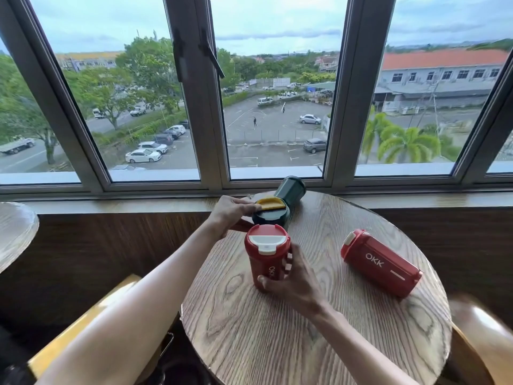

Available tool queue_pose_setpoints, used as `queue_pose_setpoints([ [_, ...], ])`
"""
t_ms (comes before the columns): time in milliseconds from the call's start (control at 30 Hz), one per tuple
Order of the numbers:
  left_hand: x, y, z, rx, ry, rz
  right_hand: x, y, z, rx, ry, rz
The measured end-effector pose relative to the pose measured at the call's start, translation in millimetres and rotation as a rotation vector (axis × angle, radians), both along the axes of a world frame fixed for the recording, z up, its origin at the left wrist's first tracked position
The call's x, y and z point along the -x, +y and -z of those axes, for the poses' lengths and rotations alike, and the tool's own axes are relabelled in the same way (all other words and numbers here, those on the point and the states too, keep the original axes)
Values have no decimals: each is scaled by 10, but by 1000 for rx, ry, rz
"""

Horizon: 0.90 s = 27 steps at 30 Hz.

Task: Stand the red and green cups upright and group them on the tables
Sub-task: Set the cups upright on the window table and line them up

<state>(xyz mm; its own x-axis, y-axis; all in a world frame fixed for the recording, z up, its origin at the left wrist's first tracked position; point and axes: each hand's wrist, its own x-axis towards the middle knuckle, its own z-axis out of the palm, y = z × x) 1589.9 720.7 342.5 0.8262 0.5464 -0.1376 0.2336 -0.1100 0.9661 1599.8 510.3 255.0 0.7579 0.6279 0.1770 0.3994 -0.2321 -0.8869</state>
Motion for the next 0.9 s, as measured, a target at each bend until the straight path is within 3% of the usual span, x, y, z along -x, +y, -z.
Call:
queue_pose_setpoints([
  [500,56,-100,-14,-74,88,48,-128,-155,46,21,67,-83],
  [600,93,-199,-38,-220,45,-11,-184,-290,24,123,-2,-104],
  [733,220,-445,-27,-620,-128,-140,-258,-578,-103,149,-198,55],
  [900,340,-774,16,-815,-98,0,-538,-814,-389,167,-432,290],
])
